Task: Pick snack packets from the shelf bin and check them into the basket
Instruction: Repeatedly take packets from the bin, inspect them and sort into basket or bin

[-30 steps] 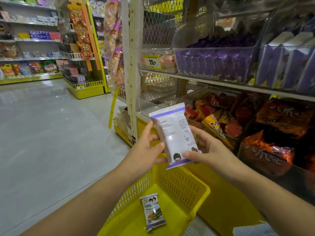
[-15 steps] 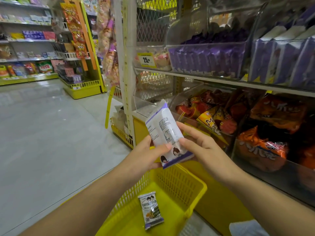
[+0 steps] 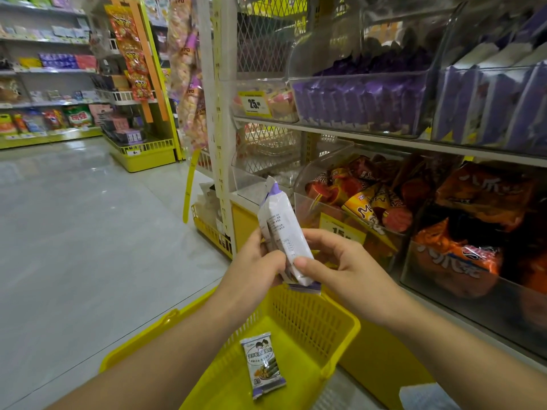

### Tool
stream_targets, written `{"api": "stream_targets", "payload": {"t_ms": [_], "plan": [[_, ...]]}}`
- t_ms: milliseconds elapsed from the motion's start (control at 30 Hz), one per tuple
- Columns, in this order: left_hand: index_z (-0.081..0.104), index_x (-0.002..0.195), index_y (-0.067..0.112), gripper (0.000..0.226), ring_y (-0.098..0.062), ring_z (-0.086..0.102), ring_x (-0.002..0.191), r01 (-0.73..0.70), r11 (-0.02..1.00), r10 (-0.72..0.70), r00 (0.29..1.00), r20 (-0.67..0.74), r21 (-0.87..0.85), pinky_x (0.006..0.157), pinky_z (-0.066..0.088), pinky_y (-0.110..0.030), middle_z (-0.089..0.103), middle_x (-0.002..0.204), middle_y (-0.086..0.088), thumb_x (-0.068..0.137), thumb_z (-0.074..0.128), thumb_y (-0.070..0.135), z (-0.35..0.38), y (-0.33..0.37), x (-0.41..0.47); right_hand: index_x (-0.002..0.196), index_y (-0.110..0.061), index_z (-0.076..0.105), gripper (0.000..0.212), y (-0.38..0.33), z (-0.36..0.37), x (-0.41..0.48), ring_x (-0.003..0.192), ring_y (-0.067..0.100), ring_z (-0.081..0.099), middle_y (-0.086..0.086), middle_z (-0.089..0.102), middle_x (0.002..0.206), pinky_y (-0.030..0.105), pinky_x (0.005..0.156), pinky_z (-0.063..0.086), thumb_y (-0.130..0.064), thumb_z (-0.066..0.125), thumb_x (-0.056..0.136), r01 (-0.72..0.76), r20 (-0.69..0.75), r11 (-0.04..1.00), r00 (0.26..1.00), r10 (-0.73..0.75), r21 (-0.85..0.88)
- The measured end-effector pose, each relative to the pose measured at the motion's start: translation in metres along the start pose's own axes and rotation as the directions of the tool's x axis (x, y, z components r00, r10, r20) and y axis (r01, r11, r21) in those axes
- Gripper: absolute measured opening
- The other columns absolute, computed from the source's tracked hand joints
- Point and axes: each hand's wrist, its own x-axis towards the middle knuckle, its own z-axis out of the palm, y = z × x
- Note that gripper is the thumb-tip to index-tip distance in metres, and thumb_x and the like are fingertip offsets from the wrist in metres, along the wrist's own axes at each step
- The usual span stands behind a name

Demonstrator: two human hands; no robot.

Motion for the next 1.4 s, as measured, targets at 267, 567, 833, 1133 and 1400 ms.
{"api": "stream_targets", "payload": {"t_ms": [267,567,833,1133,1400], "plan": [[0.059,0.12,0.017,0.031,-0.029,0.072,0.092,0.079,0.982,-0.088,0.995,-0.049,-0.171,0.068,0.059,-0.04,0.075,0.103,-0.01,0.099,0.037,0.014,-0.002,0.005,0.001,0.121,-0.024,0.06,0.033,0.002,-0.005,0.001,0.105,0.02,0.065,-0.009,0.07,0.114,0.036,0.089,0.055,-0.011,0.061,0.091,-0.061,0.078,0.992,0.996,0.052,0.11],[0.055,0.128,0.01,0.056,-0.035,0.069,0.1,0.241,0.919,-0.234,0.97,0.061,-0.313,0.081,0.057,-0.05,0.07,0.112,-0.02,0.098,0.034,0.053,-0.007,0.012,-0.002,0.121,-0.023,0.061,0.034,0.005,-0.003,0.002,0.105,0.015,0.065,-0.009,0.07,0.112,0.032,0.088,0.055,-0.012,0.063,0.089,-0.117,0.096,0.99,0.989,0.109,0.084],[0.048,0.131,0.006,0.064,-0.034,0.066,0.105,0.167,0.914,-0.123,0.982,0.14,-0.371,0.07,0.055,-0.039,0.062,0.118,-0.024,0.079,0.062,0.042,0.011,0.021,-0.008,0.124,-0.025,0.062,0.035,-0.011,0.006,-0.004,0.108,0.006,0.06,-0.006,0.064,0.121,0.028,0.087,0.053,-0.017,0.065,0.09,-0.044,0.043,0.999,0.998,0.045,-0.026],[0.06,0.118,0.016,0.026,-0.027,0.073,0.082,-0.047,0.87,0.053,0.999,-0.001,-0.49,0.059,0.06,-0.038,0.075,0.101,-0.012,0.098,0.046,0.004,0.066,0.054,-0.013,0.126,-0.032,0.057,0.061,-0.049,-0.056,-0.036,0.101,0.006,0.067,-0.007,0.069,0.115,0.018,0.077,0.051,-0.025,0.079,0.07,-0.066,-0.103,0.995,0.992,0.074,0.072],[0.047,0.134,0.028,0.059,-0.024,0.067,0.109,-0.176,0.947,0.258,0.916,0.308,-0.269,0.101,0.047,-0.054,0.072,0.114,0.006,0.079,0.068,0.021,0.132,0.114,-0.012,0.118,-0.039,0.062,0.045,-0.1,-0.121,-0.079,0.118,-0.002,0.054,-0.01,0.054,0.136,0.025,0.097,0.048,-0.039,0.073,0.075,0.067,-0.426,0.989,0.897,-0.118,-0.133]]}}
